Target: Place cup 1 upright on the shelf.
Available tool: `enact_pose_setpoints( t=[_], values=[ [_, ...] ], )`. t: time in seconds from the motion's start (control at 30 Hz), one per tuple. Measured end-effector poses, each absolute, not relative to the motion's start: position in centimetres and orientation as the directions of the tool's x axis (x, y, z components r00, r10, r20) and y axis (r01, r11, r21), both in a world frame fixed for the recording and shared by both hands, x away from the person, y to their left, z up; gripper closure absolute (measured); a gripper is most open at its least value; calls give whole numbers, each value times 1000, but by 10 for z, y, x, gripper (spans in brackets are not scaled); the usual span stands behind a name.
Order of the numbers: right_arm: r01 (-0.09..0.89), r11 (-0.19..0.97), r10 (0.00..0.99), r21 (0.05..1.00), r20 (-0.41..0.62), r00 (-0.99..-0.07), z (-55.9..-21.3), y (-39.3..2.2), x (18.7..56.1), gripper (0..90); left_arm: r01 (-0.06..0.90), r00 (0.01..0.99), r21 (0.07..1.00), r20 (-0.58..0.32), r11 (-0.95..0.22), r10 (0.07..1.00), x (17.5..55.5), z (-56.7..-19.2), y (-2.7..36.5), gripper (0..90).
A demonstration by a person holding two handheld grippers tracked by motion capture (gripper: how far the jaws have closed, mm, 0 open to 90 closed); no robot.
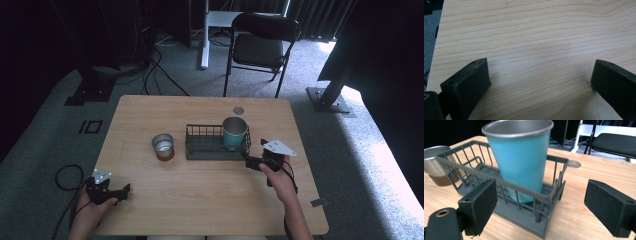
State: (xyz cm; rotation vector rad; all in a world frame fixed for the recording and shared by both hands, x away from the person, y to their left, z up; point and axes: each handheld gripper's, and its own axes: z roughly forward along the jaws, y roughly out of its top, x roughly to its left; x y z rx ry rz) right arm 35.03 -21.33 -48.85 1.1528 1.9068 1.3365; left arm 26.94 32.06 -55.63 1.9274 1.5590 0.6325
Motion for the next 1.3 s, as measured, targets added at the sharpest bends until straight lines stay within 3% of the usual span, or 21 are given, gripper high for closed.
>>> enact_pose_setpoints(
  t=[0.67, 1.3],
  values=[
    [436, 166, 848, 884, 98, -521, -524, -246, 331, 110, 706, 205, 692, 5, -152, 979, 269, -556, 320, 28],
    [497, 241, 868, 833, 44, -495, -545, -299, 308, 111, 707, 206, 691, 5, -152, 979, 269, -556, 320, 28]
  ],
)
